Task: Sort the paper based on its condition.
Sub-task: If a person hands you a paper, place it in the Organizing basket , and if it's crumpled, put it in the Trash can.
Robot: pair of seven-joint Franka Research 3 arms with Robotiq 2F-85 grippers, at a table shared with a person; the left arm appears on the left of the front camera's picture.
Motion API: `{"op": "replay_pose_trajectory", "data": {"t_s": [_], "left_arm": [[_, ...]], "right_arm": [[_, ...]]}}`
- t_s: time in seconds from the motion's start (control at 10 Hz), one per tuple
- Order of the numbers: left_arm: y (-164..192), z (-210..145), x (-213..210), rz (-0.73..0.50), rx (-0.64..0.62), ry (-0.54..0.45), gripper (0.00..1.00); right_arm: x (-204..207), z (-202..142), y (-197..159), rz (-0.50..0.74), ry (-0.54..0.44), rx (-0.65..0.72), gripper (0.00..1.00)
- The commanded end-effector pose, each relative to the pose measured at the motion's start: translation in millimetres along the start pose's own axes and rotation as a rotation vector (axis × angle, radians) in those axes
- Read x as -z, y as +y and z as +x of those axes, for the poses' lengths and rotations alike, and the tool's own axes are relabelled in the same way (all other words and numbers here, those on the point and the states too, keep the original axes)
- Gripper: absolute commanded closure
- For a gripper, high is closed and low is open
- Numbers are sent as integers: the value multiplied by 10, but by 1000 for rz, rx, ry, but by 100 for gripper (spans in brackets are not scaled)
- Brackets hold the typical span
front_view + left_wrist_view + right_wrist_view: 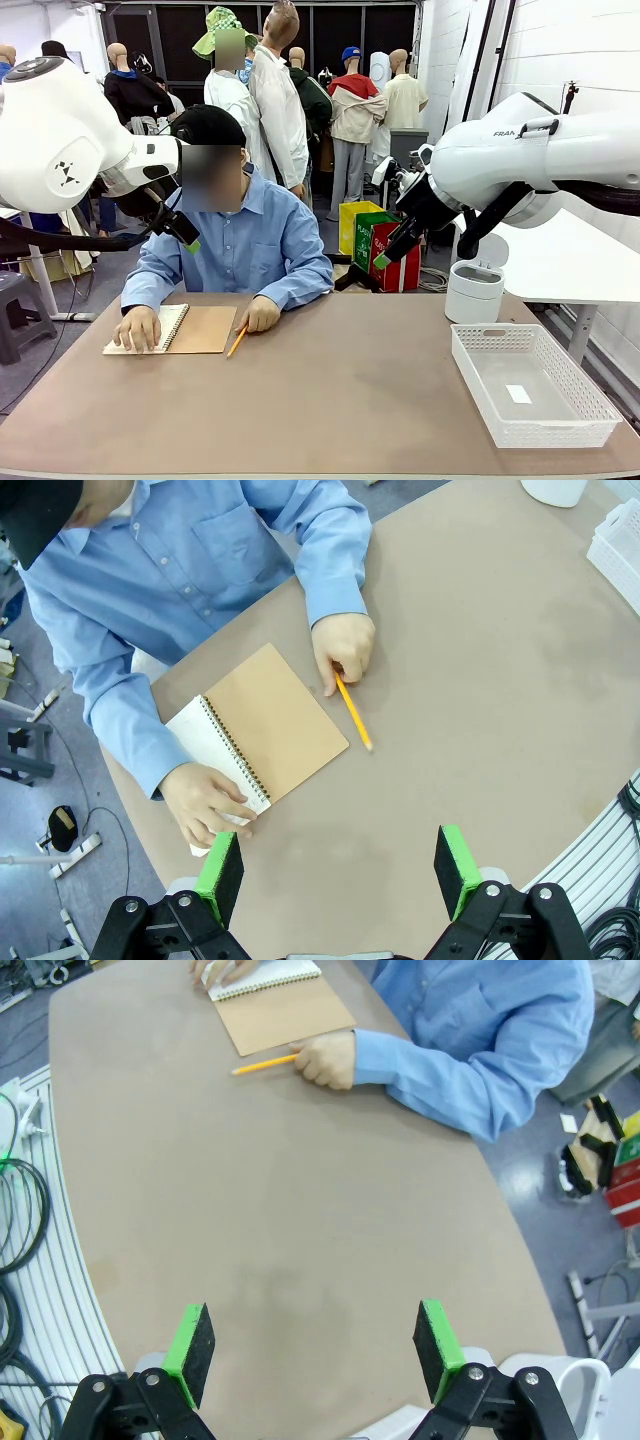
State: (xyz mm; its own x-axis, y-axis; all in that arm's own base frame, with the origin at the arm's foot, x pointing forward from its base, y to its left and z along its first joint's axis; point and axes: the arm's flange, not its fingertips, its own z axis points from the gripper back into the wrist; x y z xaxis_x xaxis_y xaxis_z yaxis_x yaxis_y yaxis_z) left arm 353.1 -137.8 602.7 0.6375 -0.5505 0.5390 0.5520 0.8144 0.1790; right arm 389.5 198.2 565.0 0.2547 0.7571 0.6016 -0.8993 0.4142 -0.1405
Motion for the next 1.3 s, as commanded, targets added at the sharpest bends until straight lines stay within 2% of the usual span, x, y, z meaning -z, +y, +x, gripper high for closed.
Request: {"op": "replay_pose_trajectory", "data": {"t_s": [0.0, 1.2], "left_arm": [[6, 0, -9, -3, 5, -3, 0], [6, 0, -9, -3, 5, -3, 0]], "right_arm": [[2, 4, 1, -7, 7, 8, 0], [2, 4, 1, -7, 7, 8, 0]]}}
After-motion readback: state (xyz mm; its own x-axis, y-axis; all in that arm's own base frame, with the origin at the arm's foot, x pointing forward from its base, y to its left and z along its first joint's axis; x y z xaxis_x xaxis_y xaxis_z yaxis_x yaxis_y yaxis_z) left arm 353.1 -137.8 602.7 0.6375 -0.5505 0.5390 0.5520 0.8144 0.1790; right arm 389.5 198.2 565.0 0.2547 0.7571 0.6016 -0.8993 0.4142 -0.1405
